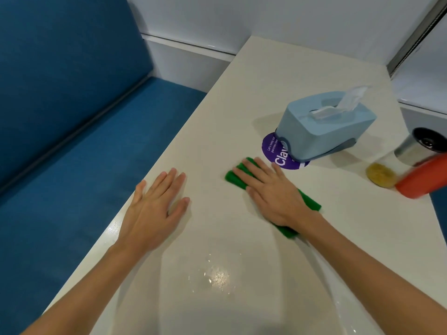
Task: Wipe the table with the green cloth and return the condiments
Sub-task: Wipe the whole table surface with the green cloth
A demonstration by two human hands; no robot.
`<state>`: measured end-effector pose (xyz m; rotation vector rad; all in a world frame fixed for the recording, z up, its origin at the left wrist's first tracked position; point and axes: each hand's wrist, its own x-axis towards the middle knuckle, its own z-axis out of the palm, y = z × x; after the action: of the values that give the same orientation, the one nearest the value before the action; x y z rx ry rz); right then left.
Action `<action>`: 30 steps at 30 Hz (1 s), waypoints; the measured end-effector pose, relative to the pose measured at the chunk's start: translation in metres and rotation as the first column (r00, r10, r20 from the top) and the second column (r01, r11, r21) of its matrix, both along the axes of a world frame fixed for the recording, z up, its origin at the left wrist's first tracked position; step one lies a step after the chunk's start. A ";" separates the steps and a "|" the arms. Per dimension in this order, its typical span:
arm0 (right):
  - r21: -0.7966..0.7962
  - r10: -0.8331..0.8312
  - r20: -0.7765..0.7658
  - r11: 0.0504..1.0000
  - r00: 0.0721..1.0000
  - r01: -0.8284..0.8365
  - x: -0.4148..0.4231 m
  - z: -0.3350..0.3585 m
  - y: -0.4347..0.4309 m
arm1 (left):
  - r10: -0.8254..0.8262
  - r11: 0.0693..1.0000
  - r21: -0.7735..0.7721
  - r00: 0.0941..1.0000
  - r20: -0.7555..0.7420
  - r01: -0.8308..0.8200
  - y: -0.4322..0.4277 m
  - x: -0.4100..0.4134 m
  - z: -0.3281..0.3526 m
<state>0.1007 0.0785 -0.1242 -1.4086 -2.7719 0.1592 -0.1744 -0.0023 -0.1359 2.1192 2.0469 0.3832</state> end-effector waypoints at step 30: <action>0.012 -0.163 -0.008 0.987 0.987 0.163 -0.121 -0.004 0.109 | 0.018 1.000 0.019 0.999 0.027 -0.019 0.003 0.001 -0.001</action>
<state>-0.0199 0.1871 -0.1278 -1.6200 -2.6317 0.1419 -0.1729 0.0007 -0.1366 2.0960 2.0576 0.4335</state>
